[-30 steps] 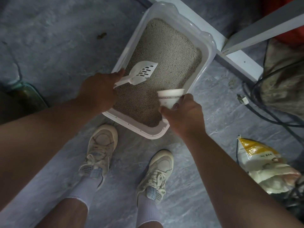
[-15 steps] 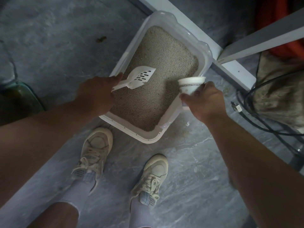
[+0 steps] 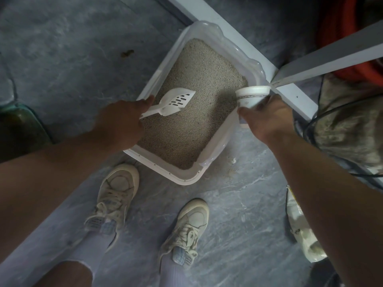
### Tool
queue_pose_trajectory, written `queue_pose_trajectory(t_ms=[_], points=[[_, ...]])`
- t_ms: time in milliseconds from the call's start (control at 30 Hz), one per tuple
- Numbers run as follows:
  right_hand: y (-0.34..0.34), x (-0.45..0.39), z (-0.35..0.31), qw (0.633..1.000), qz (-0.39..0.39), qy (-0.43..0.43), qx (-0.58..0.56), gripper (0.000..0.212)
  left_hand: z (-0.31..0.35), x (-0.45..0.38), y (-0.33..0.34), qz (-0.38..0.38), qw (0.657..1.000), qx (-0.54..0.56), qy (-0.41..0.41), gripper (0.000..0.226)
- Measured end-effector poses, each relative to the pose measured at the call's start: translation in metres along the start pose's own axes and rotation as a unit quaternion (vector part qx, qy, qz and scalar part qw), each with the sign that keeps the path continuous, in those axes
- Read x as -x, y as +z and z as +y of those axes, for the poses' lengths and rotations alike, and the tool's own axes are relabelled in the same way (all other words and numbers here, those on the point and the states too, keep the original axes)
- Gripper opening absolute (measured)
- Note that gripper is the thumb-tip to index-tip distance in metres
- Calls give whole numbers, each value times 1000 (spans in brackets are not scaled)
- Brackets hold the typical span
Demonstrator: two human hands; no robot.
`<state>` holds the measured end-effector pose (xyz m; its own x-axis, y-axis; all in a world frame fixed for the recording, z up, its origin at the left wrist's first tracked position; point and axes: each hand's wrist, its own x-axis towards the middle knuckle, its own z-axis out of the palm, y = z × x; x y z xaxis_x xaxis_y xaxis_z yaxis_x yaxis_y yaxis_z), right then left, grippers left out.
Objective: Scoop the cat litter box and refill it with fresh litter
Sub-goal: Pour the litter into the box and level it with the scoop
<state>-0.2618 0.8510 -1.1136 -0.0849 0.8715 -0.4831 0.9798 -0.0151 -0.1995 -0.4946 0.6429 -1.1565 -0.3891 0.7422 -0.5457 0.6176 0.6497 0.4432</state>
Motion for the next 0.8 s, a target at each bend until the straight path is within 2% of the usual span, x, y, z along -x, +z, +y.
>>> queue_pose_trajectory(t_ms=[400,500,600,700,800], points=[[0,-3,-3,997,-8,-23,73,60,-1,1,-3,8,1000,-12,7,74],[3,-1,-5,995,-33,-23,93,61,0,2,-3,10,1000,-18,13,74],[2,0,-5,997,-19,-9,69,63,0,1,-4,7,1000,-9,4,75],[2,4,-6,998,-46,1,48,58,-4,-1,-1,5,1000,-8,7,74],[-2,9,-8,998,-42,4,42,55,-6,-3,-1,6,1000,-2,3,74]])
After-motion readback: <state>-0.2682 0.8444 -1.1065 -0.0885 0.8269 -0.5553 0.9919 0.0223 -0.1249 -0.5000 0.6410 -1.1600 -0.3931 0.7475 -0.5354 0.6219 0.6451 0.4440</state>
